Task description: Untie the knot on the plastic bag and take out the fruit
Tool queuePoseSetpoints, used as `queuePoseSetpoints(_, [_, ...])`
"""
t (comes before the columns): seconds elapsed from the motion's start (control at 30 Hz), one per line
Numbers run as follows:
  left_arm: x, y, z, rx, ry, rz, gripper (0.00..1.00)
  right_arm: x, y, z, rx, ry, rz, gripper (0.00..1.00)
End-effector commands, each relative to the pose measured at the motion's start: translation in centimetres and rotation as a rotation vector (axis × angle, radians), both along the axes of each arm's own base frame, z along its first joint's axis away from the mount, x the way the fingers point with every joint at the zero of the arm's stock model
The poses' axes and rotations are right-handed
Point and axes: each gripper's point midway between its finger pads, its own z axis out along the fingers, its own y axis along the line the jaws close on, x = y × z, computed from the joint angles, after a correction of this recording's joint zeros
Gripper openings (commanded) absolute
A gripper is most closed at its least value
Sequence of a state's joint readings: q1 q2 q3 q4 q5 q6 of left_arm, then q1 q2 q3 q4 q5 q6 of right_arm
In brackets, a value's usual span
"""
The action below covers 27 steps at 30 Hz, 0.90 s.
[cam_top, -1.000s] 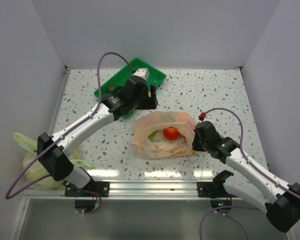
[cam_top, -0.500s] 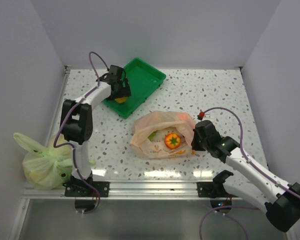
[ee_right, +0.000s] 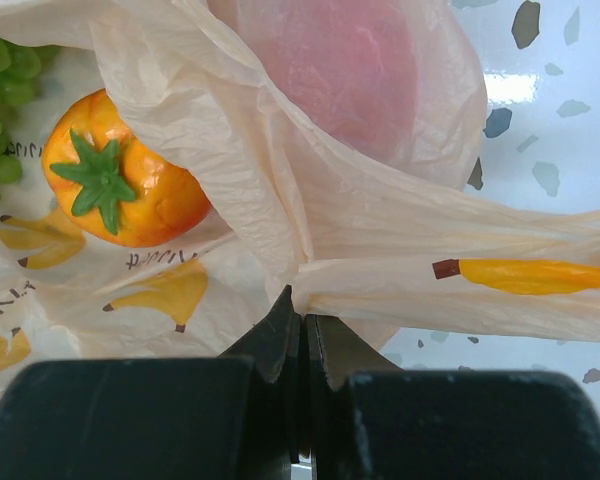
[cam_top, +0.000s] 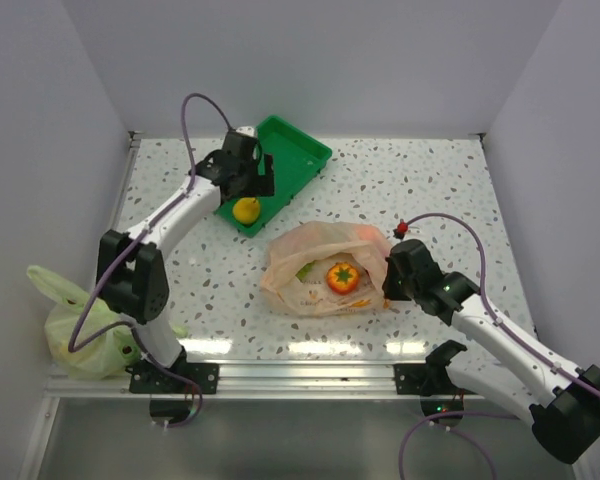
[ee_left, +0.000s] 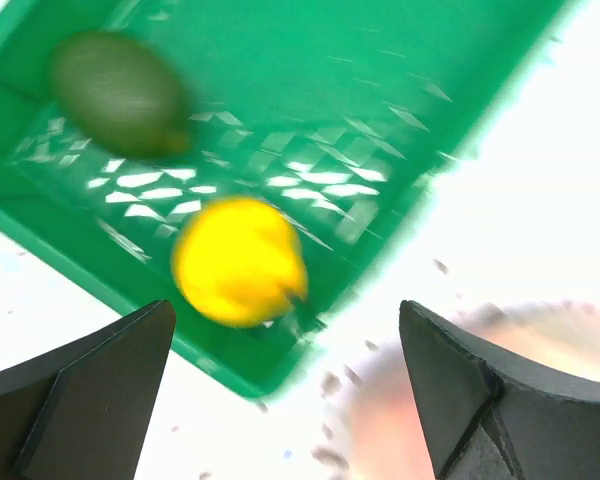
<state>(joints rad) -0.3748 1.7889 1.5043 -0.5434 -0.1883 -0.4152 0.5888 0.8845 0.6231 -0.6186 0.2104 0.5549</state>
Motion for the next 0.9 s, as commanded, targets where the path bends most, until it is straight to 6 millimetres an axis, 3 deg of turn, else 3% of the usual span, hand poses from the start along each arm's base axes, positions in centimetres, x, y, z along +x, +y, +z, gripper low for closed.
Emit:
queuePoseSetpoints(0.0, [-4.7, -5.9, 5.4, 0.024, -0.134, -0.231, 1.0, 1.0, 0.2, 2.0, -0.001, -0.052, 0.012, 0.0])
queuePoseSetpoints(0.13, [-10.7, -10.3, 7.9, -0.037, -0.158, -0.375, 1.0, 1.0, 0.0, 2.2, -0.014, -0.056, 0.011, 0.0])
queuePoseSetpoints(0.27, [-18.2, -16.3, 7.6, -0.084, -0.111, -0.575, 1.0, 1.0, -0.1, 2.2, -0.018, -0.058, 0.009, 0.0])
queuePoseSetpoints(0.4, [-22.9, -20.0, 5.6, -0.065, -0.056, -0.688, 1.0, 1.0, -0.1, 2.1, -0.014, -0.053, 0.007, 0.0])
queuePoseSetpoints(0.57, [-24.3, -22.8, 1.2, -0.033, 0.02, -0.731, 0.99, 0.9, 0.1, 1.9, -0.005, -0.046, 0.01, 0.0])
queuePoseSetpoints(0.7, [-23.6, -24.1, -1.7, 0.001, 0.049, -0.739, 0.99, 0.7, 0.0, 1.9, -0.006, -0.047, 0.008, 0.0])
queuePoseSetpoints(0.87, [-22.0, -24.4, -4.9, 0.097, 0.059, -0.702, 1.0, 0.5, 0.0, 1.8, 0.0, -0.04, 0.008, 0.0])
